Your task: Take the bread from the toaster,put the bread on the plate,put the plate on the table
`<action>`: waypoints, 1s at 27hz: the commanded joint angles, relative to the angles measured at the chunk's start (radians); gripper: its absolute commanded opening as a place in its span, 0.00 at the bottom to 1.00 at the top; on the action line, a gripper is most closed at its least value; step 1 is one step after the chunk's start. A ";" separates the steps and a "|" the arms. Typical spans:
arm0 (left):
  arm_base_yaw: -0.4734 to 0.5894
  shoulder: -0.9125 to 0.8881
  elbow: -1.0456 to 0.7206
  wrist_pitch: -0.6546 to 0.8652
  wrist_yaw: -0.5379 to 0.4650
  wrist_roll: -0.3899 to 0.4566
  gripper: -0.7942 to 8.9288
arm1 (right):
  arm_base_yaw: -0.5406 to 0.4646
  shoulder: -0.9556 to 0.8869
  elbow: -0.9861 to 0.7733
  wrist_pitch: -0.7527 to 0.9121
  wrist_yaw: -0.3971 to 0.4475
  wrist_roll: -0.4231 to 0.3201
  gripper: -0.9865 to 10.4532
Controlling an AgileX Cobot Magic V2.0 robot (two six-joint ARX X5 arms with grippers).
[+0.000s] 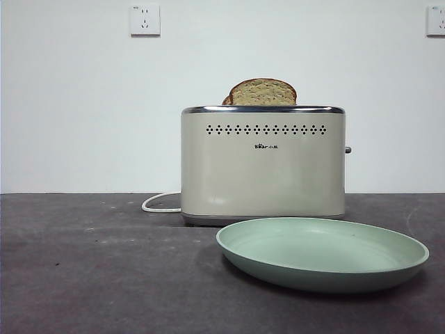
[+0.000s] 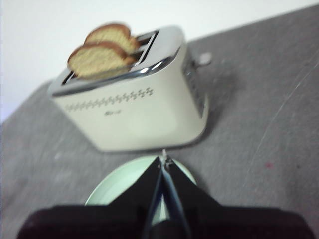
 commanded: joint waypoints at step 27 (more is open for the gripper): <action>0.000 0.269 0.428 -0.520 0.174 0.154 0.48 | 0.089 0.352 0.542 -0.652 -0.059 -0.304 0.50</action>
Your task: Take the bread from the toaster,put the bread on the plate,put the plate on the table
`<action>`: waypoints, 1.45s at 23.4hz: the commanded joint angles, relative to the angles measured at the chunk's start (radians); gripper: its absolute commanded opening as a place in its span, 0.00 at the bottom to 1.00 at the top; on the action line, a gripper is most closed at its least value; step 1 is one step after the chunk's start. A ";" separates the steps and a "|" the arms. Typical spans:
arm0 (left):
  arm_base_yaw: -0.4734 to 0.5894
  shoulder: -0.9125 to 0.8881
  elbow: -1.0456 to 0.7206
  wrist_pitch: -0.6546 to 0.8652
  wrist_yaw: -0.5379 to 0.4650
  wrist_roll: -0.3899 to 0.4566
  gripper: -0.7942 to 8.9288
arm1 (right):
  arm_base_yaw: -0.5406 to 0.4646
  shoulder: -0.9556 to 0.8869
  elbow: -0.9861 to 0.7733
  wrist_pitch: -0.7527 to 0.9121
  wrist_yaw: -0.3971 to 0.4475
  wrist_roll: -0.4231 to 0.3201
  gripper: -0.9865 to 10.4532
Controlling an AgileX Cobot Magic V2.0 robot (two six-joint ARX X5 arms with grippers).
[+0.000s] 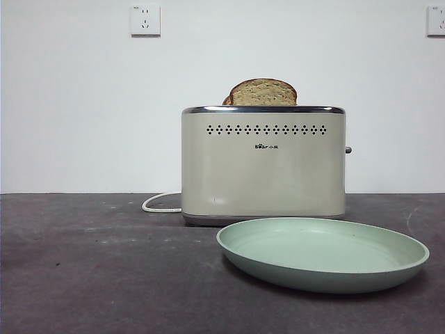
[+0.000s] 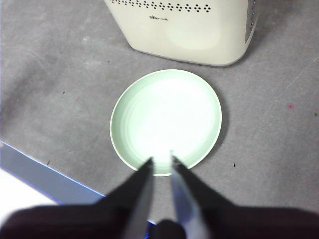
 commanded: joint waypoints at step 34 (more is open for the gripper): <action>-0.260 0.630 0.005 0.940 0.194 0.048 0.70 | 0.002 0.022 0.002 0.003 -0.002 0.022 0.66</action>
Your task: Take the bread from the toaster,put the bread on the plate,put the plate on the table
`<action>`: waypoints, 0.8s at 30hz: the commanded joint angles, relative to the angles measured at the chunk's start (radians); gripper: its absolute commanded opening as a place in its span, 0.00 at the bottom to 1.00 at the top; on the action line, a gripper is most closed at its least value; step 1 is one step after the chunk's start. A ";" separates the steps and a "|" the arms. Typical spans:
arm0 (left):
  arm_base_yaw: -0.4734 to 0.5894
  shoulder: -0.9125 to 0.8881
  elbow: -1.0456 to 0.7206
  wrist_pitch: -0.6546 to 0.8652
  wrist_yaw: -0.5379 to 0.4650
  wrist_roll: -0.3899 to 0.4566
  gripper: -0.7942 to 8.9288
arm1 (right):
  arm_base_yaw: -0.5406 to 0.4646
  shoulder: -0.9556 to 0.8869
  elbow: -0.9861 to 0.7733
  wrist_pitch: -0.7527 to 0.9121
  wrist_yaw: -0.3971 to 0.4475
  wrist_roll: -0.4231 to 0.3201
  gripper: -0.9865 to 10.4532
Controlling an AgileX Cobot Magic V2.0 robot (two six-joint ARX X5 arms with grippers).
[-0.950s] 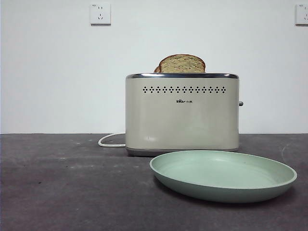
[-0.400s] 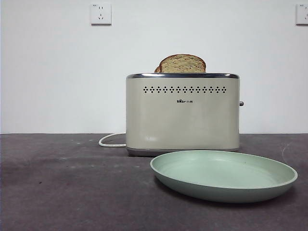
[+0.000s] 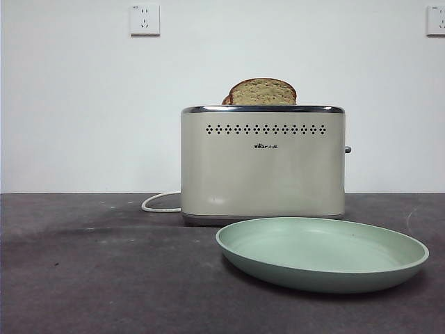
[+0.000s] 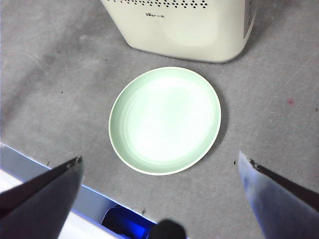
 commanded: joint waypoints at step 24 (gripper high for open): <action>-0.229 0.736 0.376 0.280 -0.101 0.144 0.70 | 0.002 0.033 0.002 0.003 -0.001 0.010 0.66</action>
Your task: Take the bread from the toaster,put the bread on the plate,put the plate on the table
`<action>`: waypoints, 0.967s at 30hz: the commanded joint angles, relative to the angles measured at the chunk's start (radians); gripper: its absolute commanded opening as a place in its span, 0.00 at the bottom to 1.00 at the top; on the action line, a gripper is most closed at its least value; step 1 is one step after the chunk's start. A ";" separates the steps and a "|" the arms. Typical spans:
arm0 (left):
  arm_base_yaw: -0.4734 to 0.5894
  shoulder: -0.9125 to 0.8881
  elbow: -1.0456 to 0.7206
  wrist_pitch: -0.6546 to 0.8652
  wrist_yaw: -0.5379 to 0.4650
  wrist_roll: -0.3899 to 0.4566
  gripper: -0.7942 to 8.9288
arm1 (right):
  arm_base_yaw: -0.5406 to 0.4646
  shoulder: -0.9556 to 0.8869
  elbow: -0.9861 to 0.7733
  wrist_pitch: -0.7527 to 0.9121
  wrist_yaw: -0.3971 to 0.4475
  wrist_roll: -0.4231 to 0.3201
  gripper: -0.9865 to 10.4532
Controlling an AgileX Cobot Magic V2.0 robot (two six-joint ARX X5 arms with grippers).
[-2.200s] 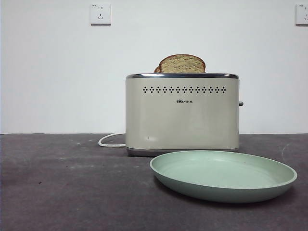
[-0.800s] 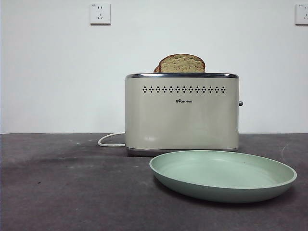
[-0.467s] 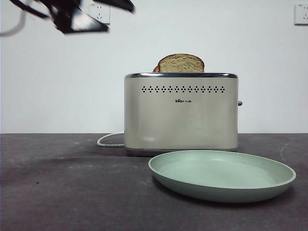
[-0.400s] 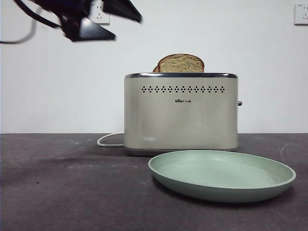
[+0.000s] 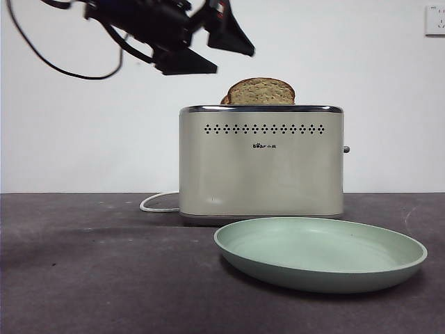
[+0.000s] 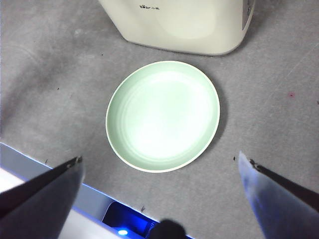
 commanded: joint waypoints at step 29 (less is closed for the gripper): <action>-0.040 0.066 0.023 -0.101 -0.071 0.099 0.20 | 0.002 0.003 0.002 0.004 -0.001 0.008 0.66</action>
